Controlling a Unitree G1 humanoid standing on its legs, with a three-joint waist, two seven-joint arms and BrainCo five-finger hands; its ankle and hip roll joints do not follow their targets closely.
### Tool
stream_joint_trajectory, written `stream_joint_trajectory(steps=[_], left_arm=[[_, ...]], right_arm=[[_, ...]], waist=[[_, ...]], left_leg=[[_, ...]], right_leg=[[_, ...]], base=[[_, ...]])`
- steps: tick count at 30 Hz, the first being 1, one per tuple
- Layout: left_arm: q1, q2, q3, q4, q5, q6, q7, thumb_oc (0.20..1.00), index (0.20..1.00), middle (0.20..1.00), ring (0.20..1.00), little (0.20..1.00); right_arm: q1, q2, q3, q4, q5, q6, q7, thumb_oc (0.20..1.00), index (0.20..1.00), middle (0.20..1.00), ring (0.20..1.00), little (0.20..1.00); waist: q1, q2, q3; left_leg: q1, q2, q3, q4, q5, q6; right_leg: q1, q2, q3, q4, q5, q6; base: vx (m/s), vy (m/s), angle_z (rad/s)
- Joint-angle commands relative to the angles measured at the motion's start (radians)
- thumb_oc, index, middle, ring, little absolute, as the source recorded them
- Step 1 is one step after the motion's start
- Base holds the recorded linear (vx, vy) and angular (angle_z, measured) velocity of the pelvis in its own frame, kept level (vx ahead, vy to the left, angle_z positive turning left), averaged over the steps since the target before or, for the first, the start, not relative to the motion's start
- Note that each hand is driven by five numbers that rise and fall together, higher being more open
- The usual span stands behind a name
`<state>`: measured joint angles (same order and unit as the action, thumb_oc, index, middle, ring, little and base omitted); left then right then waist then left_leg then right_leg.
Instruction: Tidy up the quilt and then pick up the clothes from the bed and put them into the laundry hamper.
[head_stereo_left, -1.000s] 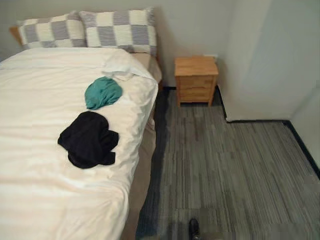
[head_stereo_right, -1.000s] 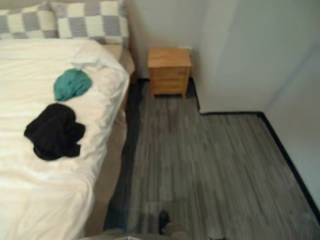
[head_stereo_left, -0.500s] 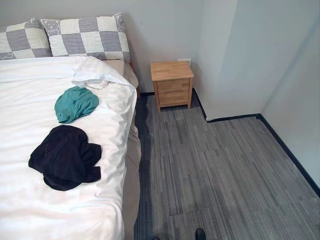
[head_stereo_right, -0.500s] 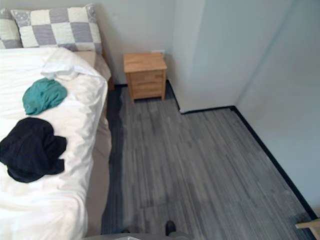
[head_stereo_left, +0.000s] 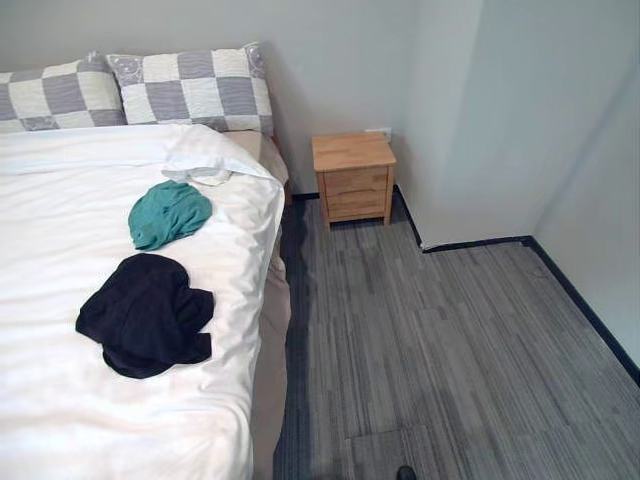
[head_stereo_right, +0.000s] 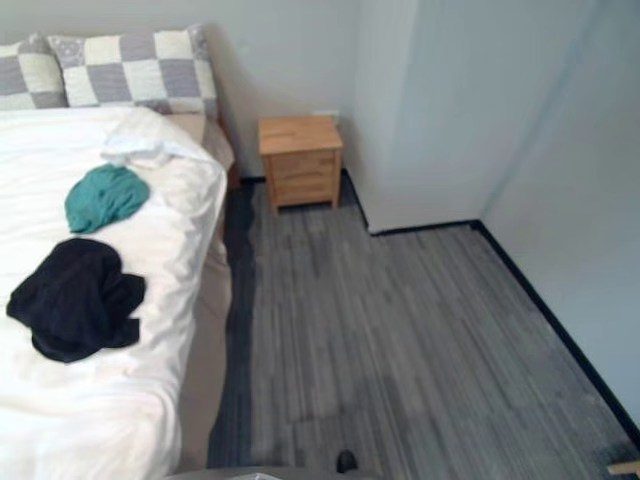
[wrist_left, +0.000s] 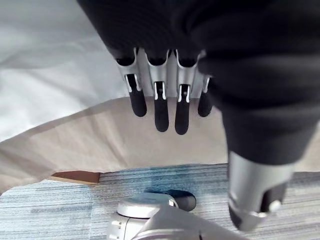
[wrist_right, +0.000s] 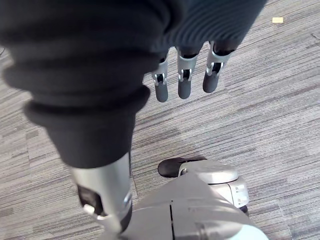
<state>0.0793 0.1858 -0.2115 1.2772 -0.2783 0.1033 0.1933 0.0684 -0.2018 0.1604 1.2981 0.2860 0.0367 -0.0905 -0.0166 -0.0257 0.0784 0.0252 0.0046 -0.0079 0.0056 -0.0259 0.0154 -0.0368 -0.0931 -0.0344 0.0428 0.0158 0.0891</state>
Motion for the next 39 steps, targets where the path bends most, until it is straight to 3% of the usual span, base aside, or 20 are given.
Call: stream_joint_trajectory(steps=[1, 4, 8, 11, 13, 14, 15, 16, 18, 20, 23, 25, 26, 29, 32, 34, 35, 36, 37, 39], left_arm=[[-0.041, -0.007, 0.013, 0.029, 0.012, -0.039, 0.09, 1.0, 1.0, 1.0, 1.0, 1.0], [-0.033, 0.007, 0.017, 0.022, -0.02, -0.008, 0.094, 1.0, 1.0, 1.0, 1.0, 1.0], [-0.062, 0.011, 0.0, 0.012, -0.026, 0.027, 0.105, 1.0, 1.0, 1.0, 1.0, 1.0], [-0.053, 0.0, 0.003, -0.004, -0.034, 0.045, 0.114, 1.0, 1.0, 1.0, 1.0, 1.0], [-0.041, -0.007, -0.002, -0.012, 0.003, 0.032, 0.104, 1.0, 1.0, 1.0, 1.0, 1.0], [-0.031, -0.017, 0.005, -0.024, 0.008, 0.017, 0.102, 1.0, 1.0, 1.0, 1.0, 1.0], [-0.03, -0.018, 0.006, -0.025, 0.007, 0.016, 0.101, 1.0, 1.0, 1.0, 1.0, 1.0], [-0.033, -0.028, 0.0, -0.033, 0.008, 0.012, 0.095, 1.0, 1.0, 1.0, 1.0, 1.0], [-0.037, -0.036, -0.015, -0.04, -0.014, 0.001, 0.089, 1.0, 1.0, 1.0, 1.0, 1.0], [-0.03, -0.035, -0.008, -0.04, -0.024, -0.014, 0.083, 1.0, 1.0, 1.0, 1.0, 1.0], [-0.023, -0.029, 0.001, -0.036, -0.02, -0.026, 0.07, 1.0, 1.0, 1.0, 1.0, 1.0], [-0.028, -0.025, -0.006, -0.02, -0.052, -0.032, 0.068, 1.0, 1.0, 1.0, 1.0, 1.0], [-0.019, -0.026, 0.003, -0.014, -0.084, -0.052, 0.071, 1.0, 1.0, 1.0, 1.0, 1.0], [-0.026, -0.028, 0.025, -0.004, -0.075, -0.071, 0.061, 1.0, 1.0, 1.0, 1.0, 1.0], [-0.028, -0.025, 0.046, -0.006, 0.009, -0.077, 0.08, 1.0, 1.0, 1.0, 1.0, 1.0], [-0.026, -0.017, 0.03, -0.01, 0.006, -0.081, 0.086, 1.0, 1.0, 1.0, 1.0, 1.0], [-0.033, -0.003, 0.022, -0.005, 0.04, -0.077, 0.071, 1.0, 1.0, 1.0, 1.0, 1.0], [-0.038, 0.001, 0.017, -0.001, 0.042, -0.077, 0.068, 1.0, 1.0, 1.0, 1.0, 1.0], [-0.048, 0.013, 0.01, 0.006, 0.014, -0.078, 0.062, 1.0, 1.0, 1.0, 1.0, 1.0], [-0.053, 0.026, 0.011, 0.004, -0.007, -0.075, 0.043, 1.0, 1.0, 1.0, 1.0, 1.0]], right_arm=[[-0.03, -0.028, -0.011, -0.041, 0.057, -0.003, -0.009, 1.0, 1.0, 1.0, 1.0, 1.0], [-0.012, -0.019, -0.009, -0.035, 0.036, 0.021, -0.004, 1.0, 1.0, 1.0, 1.0, 1.0], [-0.01, -0.005, -0.007, -0.017, 0.029, 0.051, 0.0, 1.0, 1.0, 1.0, 1.0, 1.0], [0.019, 0.009, -0.016, -0.001, -0.008, 0.078, -0.007, 1.0, 1.0, 1.0, 1.0, 1.0], [0.023, -0.001, -0.036, 0.011, 0.018, 0.042, 0.002, 1.0, 1.0, 1.0, 1.0, 1.0], [0.016, -0.021, -0.045, 0.0, -0.004, 0.034, 0.003, 1.0, 1.0, 1.0, 1.0, 1.0], [0.015, -0.023, -0.046, 0.0, 0.001, 0.037, 0.0, 1.0, 1.0, 1.0, 1.0, 1.0], [0.005, -0.045, -0.05, 0.003, -0.001, 0.016, -0.002, 1.0, 1.0, 1.0, 1.0, 1.0], [-0.014, -0.078, -0.075, 0.007, 0.01, -0.012, 0.02, 1.0, 1.0, 1.0, 1.0, 1.0], [-0.028, -0.088, -0.087, -0.003, -0.004, -0.027, 0.032, 1.0, 1.0, 1.0, 1.0, 1.0], [-0.031, -0.093, -0.09, -0.009, -0.01, -0.034, 0.041, 1.0, 1.0, 1.0, 1.0, 1.0], [-0.025, -0.104, -0.08, 0.0, -0.016, -0.041, 0.053, 1.0, 1.0, 1.0, 1.0, 1.0], [-0.024, -0.105, -0.068, 0.014, -0.031, -0.043, 0.051, 1.0, 1.0, 1.0, 1.0, 1.0], [-0.032, -0.106, -0.059, 0.025, -0.045, -0.045, 0.048, 1.0, 1.0, 1.0, 1.0, 1.0], [-0.021, -0.086, -0.064, 0.024, -0.064, -0.006, 0.031, 1.0, 1.0, 1.0, 1.0, 1.0], [-0.008, -0.073, -0.07, 0.021, -0.067, -0.013, 0.025, 1.0, 1.0, 1.0, 1.0, 1.0], [0.017, -0.062, -0.081, 0.009, -0.041, -0.03, 0.01, 1.0, 1.0, 1.0, 1.0, 1.0], [0.021, -0.061, -0.083, 0.006, -0.031, -0.038, 0.007, 1.0, 1.0, 1.0, 1.0, 1.0], [0.022, -0.058, -0.072, 0.0, -0.035, -0.054, 0.01, 1.0, 1.0, 1.0, 1.0, 1.0], [0.018, -0.053, -0.065, 0.001, -0.057, -0.07, 0.009, 1.0, 1.0, 1.0, 1.0, 1.0]], waist=[[-0.016, 0.052, 0.133], [-0.032, 0.045, 0.163], [-0.1, 0.018, 0.213], [-0.128, 0.015, 0.181], [-0.137, 0.031, 0.145], [-0.138, 0.042, 0.125], [-0.138, 0.043, 0.124], [-0.125, 0.026, 0.123], [-0.092, 0.028, 0.148], [-0.061, 0.03, 0.16], [-0.037, 0.027, 0.173], [0.0, 0.036, 0.172], [0.027, 0.034, 0.177], [0.042, 0.034, 0.178], [0.077, 0.025, 0.128], [0.078, 0.017, 0.117], [0.059, 0.024, 0.112], [0.049, 0.038, 0.11], [0.029, 0.051, 0.124], [0.017, 0.061, 0.138]], left_leg=[[-0.026, -0.048, -0.022, 0.039, -0.003, 0.078], [0.016, -0.064, -0.01, 0.05, -0.041, 0.073], [0.075, -0.077, -0.052, 0.066, -0.108, 0.065], [0.141, -0.059, -0.042, 0.131, -0.19, 0.043], [0.171, -0.01, -0.024, 0.241, -0.139, -0.004], [0.138, 0.027, 0.013, 0.406, 0.0, -0.044], [0.13, 0.031, 0.015, 0.423, 0.009, -0.047], [-0.005, 0.054, 0.049, 0.57, 0.076, -0.056], [-0.156, 0.046, 0.066, 0.608, 0.067, -0.047], [-0.232, -0.005, 0.081, 0.494, 0.092, -0.038], [-0.273, -0.009, 0.114, 0.389, 0.12, -0.035], [-0.337, 0.007, 0.112, 0.109, 0.184, -0.051], [-0.346, 0.023, 0.06, -0.027, 0.197, -0.057], [-0.354, 0.044, 0.048, -0.02, 0.187, -0.062], [-0.326, 0.054, 0.088, 0.067, 0.172, -0.056], [-0.313, 0.03, 0.085, 0.086, 0.164, -0.034], [-0.255, -0.012, 0.111, 0.085, 0.14, 0.007], [-0.226, -0.019, 0.116, 0.078, 0.128, 0.023], [-0.163, -0.028, 0.13, 0.07, 0.09, 0.036], [-0.119, -0.023, 0.148, 0.068, 0.072, 0.037]], right_leg=[[-0.159, -0.078, -0.034, 0.546, 0.078, 0.04], [-0.209, -0.097, -0.065, 0.444, 0.142, 0.056], [-0.269, -0.023, 0.015, -0.027, 0.195, 0.092], [-0.226, -0.015, 0.027, -0.009, 0.172, 0.08], [-0.191, -0.004, 0.027, 0.023, 0.151, 0.055], [-0.15, 0.011, 0.002, 0.016, 0.134, 0.029], [-0.146, 0.014, 0.0, 0.015, 0.133, 0.026], [-0.094, 0.011, -0.013, 0.011, 0.11, -0.008], [-0.023, 0.011, -0.047, 0.009, 0.076, -0.025], [0.03, 0.019, -0.055, -0.001, 0.05, -0.023], [0.073, 0.031, -0.065, -0.007, 0.026, -0.025], [0.136, 0.047, -0.057, -0.019, -0.007, -0.021], [0.192, 0.038, -0.029, -0.014, -0.046, -0.007], [0.226, 0.013, -0.022, 0.014, -0.094, 0.012], [0.348, -0.077, -0.082, 0.098, -0.158, 0.074], [0.334, -0.111, -0.1, 0.2, -0.097, 0.091], [0.238, -0.169, -0.122, 0.477, 0.069, 0.098], [0.172, -0.191, -0.116, 0.576, 0.134, 0.096], [0.067, -0.246, -0.133, 0.647, 0.13, 0.088], [0.008, -0.254, -0.158, 0.61, 0.092, 0.07]], base=[[0.2, 0.134, 0.0], [0.36, -0.111, 0.1], [0.71, -0.395, -0.07], [0.84, -0.364, 0.31], [0.69, -0.262, 0.44], [0.48, -0.177, 0.33], [0.6, -0.245, 0.29], [0.31, -0.139, 0.15], [0.38, -0.08, 0.14], [0.38, 0.035, 0.17], [0.44, 0.078, -0.05], [0.73, 0.229, -0.29], [0.75, 0.279, -0.28], [0.39, 0.172, -0.54], [0.68, 0.266, -0.62], [0.55, 0.293, -0.17], [0.55, 0.431, -0.03], [0.73, 0.54, 0.02], [0.49, 0.31, 0.01], [0.48, 0.083, 0.07]])
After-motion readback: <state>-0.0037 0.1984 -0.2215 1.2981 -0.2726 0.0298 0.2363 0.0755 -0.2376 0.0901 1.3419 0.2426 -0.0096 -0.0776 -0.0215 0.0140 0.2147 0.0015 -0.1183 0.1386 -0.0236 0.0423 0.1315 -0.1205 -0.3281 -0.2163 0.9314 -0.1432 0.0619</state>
